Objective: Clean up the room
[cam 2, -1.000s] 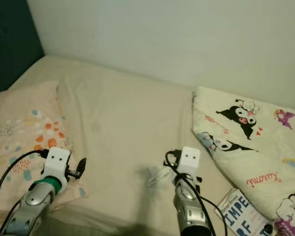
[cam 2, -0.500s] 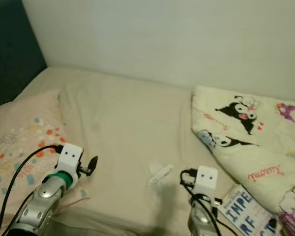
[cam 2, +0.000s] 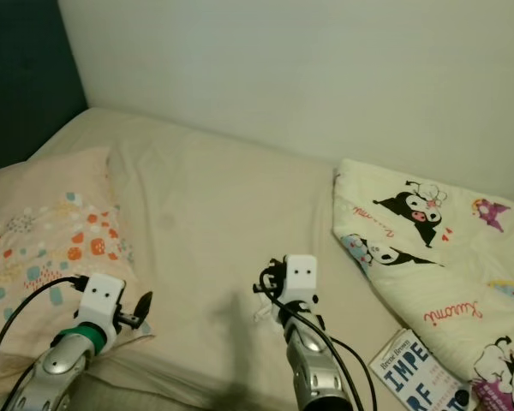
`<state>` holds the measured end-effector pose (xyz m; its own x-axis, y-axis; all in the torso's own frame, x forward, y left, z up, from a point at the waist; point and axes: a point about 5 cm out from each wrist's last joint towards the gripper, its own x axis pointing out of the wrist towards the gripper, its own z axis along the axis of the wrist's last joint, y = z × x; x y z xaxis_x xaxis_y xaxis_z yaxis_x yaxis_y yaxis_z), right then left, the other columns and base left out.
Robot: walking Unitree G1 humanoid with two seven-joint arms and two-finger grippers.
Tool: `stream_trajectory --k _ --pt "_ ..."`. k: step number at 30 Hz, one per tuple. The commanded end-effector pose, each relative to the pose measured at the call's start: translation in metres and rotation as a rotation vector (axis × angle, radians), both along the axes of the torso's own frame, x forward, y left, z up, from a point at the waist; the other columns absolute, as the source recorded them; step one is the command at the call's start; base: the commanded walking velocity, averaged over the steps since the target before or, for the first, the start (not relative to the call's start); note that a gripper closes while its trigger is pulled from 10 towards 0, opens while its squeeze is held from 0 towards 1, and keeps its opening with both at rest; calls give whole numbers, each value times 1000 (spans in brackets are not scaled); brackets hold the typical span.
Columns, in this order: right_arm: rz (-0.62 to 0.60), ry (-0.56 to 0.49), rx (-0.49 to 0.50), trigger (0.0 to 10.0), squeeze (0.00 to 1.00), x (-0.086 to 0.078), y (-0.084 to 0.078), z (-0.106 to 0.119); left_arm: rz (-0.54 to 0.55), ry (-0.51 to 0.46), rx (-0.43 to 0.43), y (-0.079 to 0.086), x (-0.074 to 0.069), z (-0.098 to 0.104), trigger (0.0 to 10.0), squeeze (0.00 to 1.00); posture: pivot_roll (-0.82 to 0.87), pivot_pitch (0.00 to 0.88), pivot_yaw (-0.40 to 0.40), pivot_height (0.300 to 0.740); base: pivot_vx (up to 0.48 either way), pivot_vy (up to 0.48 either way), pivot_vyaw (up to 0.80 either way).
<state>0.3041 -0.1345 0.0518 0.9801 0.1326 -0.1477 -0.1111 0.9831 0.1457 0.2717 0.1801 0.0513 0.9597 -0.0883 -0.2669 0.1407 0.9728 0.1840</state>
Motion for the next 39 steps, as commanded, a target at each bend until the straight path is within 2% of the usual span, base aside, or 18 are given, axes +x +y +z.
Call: stream_trajectory --k 1,4,7,9,10,15,21,33,34,35,39 --pt "-42 28 17 10000 0 -3 -6 -7 -4 -25 -16 -2 3 6 10000 0 115 0 -42 740 0 0 0" --pt "-52 32 20 10000 0 -4 -8 -8 -5 -31 -16 -2 4 8 10000 0 115 0 -42 740 0 0 0" --pt "-134 82 7 10000 0 -7 -15 -16 -22 -35 -2 -6 9 11 10000 0 115 0 -42 740 0 0 0" --pt "-134 82 7 10000 0 -7 -15 -16 -22 -35 -2 -6 9 11 10000 0 115 0 -42 740 0 0 0" --pt "-159 92 3 10000 0 -8 -17 -18 -26 -35 0 -7 11 12 10000 0 110 0 -18 740 0 0 0" --pt "-236 115 34 10000 0 -13 -22 -24 -71 -39 -3 -16 15 14 10000 0 108 0 6 740 0 0 0" --pt "-241 116 34 10000 0 -13 -22 -25 -70 -41 -21 -18 16 14 10000 0 109 0 18 740 0 0 0" --pt "-208 118 6 10000 0 -8 -17 -23 -14 -46 -56 -13 13 16 10000 0 109 0 18 740 0 0 0" --pt "-199 116 3 10000 0 -8 -16 -23 -9 -44 -57 -12 12 15 10000 0 130 0 -15 740 0 0 0" --pt "-199 116 3 10000 0 -8 -16 -23 -9 -44 -57 -12 12 15 10000 0 130 0 -15 740 0 0 0" --pt "-182 113 -4 10000 0 -7 -14 -22 -1 -43 -55 -11 10 14 10000 0 138 0 -23 740 0 0 800"
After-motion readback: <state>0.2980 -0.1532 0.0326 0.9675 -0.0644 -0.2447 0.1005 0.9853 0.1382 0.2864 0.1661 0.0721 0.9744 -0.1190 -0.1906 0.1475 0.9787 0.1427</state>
